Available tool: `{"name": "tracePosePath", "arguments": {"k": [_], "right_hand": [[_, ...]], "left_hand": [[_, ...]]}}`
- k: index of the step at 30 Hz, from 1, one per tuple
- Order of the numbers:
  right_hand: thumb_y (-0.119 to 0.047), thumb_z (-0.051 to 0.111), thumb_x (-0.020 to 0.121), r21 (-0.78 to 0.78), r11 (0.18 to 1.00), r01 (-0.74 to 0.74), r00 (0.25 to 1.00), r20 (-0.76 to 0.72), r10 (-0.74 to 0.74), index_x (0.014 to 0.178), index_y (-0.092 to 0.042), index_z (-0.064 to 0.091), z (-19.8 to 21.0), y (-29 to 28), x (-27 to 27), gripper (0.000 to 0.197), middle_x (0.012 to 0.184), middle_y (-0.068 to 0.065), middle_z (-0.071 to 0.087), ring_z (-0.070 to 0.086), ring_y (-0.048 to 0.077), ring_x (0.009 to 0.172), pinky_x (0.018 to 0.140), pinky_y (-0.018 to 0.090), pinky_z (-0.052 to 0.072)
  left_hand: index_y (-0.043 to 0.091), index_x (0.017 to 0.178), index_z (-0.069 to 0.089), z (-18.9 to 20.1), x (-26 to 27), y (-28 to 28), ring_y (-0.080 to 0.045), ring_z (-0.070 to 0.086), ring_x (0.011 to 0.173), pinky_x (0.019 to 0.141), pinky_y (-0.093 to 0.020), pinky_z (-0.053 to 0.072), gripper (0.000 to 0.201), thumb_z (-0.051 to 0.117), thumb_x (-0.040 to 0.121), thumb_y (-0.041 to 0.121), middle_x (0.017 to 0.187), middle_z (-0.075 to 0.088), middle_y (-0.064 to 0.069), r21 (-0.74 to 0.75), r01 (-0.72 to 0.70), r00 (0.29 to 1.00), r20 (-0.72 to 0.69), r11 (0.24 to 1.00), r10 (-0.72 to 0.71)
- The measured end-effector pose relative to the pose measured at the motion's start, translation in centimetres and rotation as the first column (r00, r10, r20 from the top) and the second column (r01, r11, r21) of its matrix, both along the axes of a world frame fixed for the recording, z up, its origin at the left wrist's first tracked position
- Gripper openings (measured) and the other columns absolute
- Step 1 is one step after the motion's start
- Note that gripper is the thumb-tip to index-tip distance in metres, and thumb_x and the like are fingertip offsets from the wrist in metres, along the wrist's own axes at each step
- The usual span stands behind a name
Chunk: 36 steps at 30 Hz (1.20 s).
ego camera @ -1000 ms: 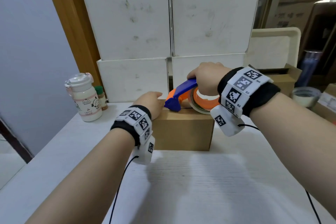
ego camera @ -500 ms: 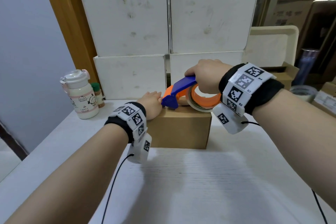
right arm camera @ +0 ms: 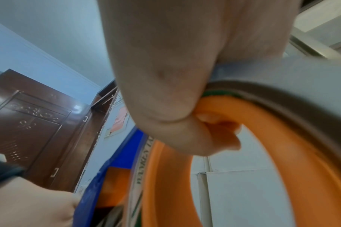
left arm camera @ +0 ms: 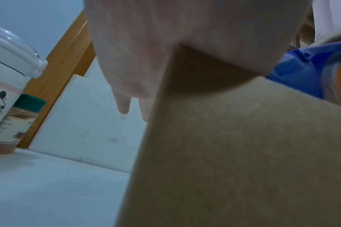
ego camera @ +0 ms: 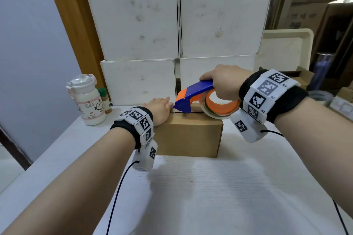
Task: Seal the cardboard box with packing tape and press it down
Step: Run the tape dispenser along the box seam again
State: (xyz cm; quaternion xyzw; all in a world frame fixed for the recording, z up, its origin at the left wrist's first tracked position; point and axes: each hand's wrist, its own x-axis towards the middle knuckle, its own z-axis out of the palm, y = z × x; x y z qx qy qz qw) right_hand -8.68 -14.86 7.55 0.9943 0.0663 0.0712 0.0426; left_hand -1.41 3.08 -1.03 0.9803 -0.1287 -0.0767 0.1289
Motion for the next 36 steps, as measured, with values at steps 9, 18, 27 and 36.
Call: {"name": "tracePosePath", "arguments": {"k": [9, 18, 27, 36], "right_hand": [[0.003, 0.041, 0.084, -0.032, 0.999, 0.012, 1.000, -0.018, -0.013, 0.122, -0.027, 0.055, 0.3, 0.0, -0.5, 0.051, 0.094, 0.001, 0.054, 0.037, 0.008, 0.061, 0.068, 0.030, 0.032], [0.003, 0.042, 0.084, 0.012, 0.999, 0.033, 0.999, -0.027, -0.032, 0.125, -0.026, 0.054, 0.0, -1.0, -0.7, 0.051, 0.102, 0.003, 0.060, 0.048, 0.019, 0.079, 0.072, 0.031, 0.035], [0.002, 0.042, 0.085, -0.013, 0.999, 0.033, 0.999, -0.024, -0.033, 0.124, -0.028, 0.054, -0.4, -2.3, -1.0, 0.050, 0.095, 0.002, 0.055, 0.041, 0.011, 0.063, 0.070, 0.030, 0.035], [-0.001, 0.044, 0.083, -0.121, 0.993, -0.005, 1.000, -0.015, 0.003, 0.121, -0.029, 0.055, -0.5, -1.9, -0.4, 0.049, 0.094, 0.001, 0.051, 0.048, 0.022, 0.085, 0.075, 0.033, 0.033]], "left_hand": [[0.013, 0.149, 0.025, 0.6, -0.7, -0.1, -0.023, 0.023, 0.144, 0.118, -0.044, 0.018, 0.048, 0.020, 0.104, 0.028, 0.156, 0.026, -0.007, 0.022, 0.022, 1.000, -0.011, 1.000, -0.022], [0.018, 0.152, 0.017, -0.1, 0.1, 0.1, -0.020, 0.015, 0.147, 0.120, -0.044, 0.011, 0.050, 0.016, 0.104, 0.033, 0.159, 0.018, -0.002, 0.010, 0.003, 1.000, -0.002, 1.000, -0.003], [0.021, 0.153, 0.015, -0.1, 0.1, 0.1, -0.020, 0.013, 0.148, 0.121, -0.044, 0.007, 0.051, 0.017, 0.104, 0.035, 0.160, 0.016, -0.001, 0.023, -0.003, 1.000, -0.012, 1.000, 0.004], [0.021, 0.153, 0.015, 0.2, -0.4, -0.2, -0.018, 0.012, 0.148, 0.119, -0.045, 0.004, 0.051, 0.016, 0.103, 0.037, 0.160, 0.017, 0.000, 0.089, -0.001, 1.000, 0.005, 0.996, 0.001]]}}
